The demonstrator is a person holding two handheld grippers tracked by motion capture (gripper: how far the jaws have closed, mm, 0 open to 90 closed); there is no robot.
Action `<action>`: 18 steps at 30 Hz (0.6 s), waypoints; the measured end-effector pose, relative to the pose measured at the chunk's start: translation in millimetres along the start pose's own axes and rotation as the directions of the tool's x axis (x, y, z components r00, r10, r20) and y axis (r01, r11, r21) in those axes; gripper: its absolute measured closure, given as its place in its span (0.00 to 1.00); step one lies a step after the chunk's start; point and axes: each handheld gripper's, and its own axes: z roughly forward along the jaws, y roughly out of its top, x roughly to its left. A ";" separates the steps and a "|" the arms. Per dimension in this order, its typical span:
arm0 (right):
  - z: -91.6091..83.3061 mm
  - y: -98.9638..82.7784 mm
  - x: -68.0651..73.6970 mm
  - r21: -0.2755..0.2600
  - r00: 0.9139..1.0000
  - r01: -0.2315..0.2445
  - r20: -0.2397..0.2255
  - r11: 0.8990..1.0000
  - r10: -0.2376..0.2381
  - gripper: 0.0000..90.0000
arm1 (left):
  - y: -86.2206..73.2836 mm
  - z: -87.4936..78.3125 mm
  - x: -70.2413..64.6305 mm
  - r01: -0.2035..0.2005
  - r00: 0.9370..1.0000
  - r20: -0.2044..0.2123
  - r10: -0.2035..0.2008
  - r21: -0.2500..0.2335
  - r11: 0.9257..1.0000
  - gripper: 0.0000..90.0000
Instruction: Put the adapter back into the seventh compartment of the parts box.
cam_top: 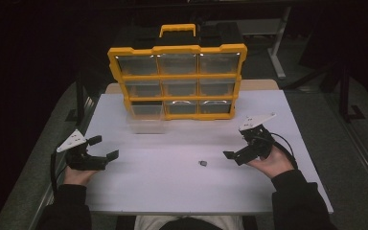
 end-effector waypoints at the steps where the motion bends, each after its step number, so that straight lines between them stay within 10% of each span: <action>1: 1.0 0.9 0.4 0.004 1.000 0.004 -0.001 1.000 -0.004 0.00 | 0.0 0.0 -0.1 0.000 1.000 0.001 0.000 0.000 1.000 0.00; 18: 18.7 21.0 11.9 0.058 0.997 0.064 -0.042 0.996 -0.062 0.00 | 0.1 -0.6 -0.5 0.002 1.000 0.000 -0.002 -0.003 1.000 0.00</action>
